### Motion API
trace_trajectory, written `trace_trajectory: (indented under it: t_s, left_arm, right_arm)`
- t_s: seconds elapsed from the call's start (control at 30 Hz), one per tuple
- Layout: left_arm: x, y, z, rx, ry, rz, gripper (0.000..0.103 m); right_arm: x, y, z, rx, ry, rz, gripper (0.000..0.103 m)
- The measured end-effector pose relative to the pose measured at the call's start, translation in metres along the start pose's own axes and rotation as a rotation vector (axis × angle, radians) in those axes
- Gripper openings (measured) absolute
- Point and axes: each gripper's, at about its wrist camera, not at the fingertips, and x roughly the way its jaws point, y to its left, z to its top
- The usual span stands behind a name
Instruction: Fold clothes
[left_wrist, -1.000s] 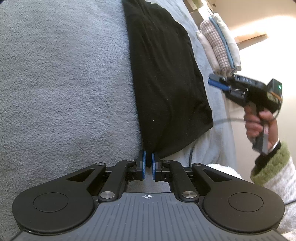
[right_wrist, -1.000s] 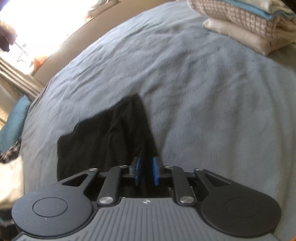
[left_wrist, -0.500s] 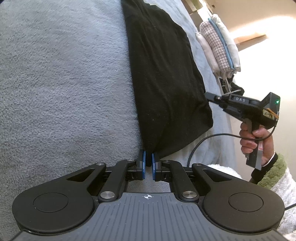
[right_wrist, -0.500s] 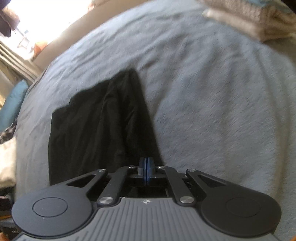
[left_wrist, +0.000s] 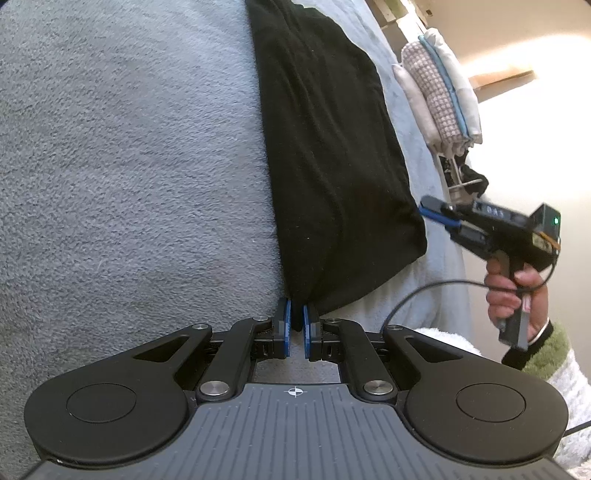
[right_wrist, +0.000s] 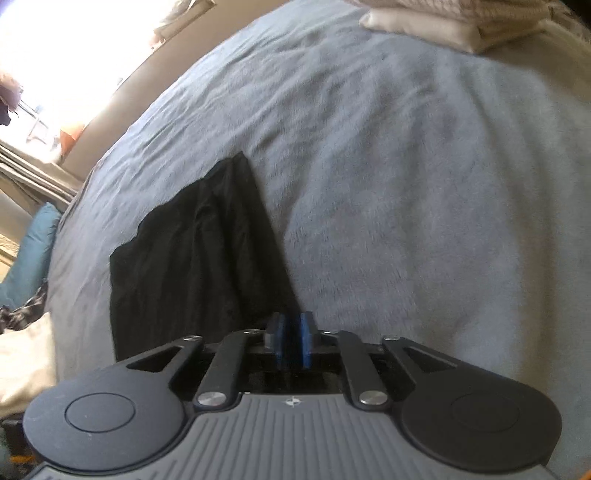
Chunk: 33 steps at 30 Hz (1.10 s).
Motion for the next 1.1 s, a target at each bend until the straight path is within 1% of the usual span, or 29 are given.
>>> trace_trajectory:
  t_s: [0.07,0.13,0.17,0.2,0.23,0.37,0.57,0.73,0.8,1.0,1.1]
  left_arm:
    - [0.000,0.000,0.000,0.000,0.001,0.000,0.006]
    - [0.000,0.000,0.000,0.001,0.001,0.001,0.006]
    - [0.000,0.000,0.001,0.001,0.001,0.001,0.006]
    - [0.000,0.000,0.001,0.002,0.001,0.002,0.006]
    - [0.000,0.000,0.001,0.002,0.001,0.002,0.006]
    - [0.001,-0.001,0.001,0.005,0.001,0.004,0.006]
    - [0.000,0.001,0.002,0.007,0.002,0.002,0.006]
    - [-0.001,0.003,0.003,0.006,0.005,-0.003,0.006]
    - [-0.001,0.005,0.003,0.003,0.007,-0.008,0.006]
    - [-0.001,0.008,0.006,0.001,0.010,-0.015,0.006]
    - [-0.001,0.010,0.007,-0.003,0.013,-0.019,0.006]
  right_arm:
    - [0.001,0.001,-0.006,-0.021,0.020,0.000,0.019]
    - [0.001,0.002,-0.011,-0.035,0.026,0.013,0.019]
    - [0.002,0.003,-0.014,-0.048,0.023,0.004,0.017]
    - [0.004,0.004,-0.016,-0.058,0.022,-0.012,0.010]
    - [0.007,0.005,-0.017,-0.066,0.023,-0.028,0.000]
    - [0.002,0.004,-0.023,-0.067,-0.014,-0.073,0.000]
    - [0.006,-0.003,-0.021,-0.059,-0.008,-0.167,0.000]
    - [-0.009,-0.005,-0.002,-0.018,-0.068,-0.135,0.001]
    - [-0.005,0.005,0.009,-0.036,-0.078,-0.108,0.002]
    - [0.042,0.058,0.047,-0.127,-0.093,-0.022,0.002]
    - [0.073,0.071,0.067,-0.141,-0.083,-0.019,0.002]
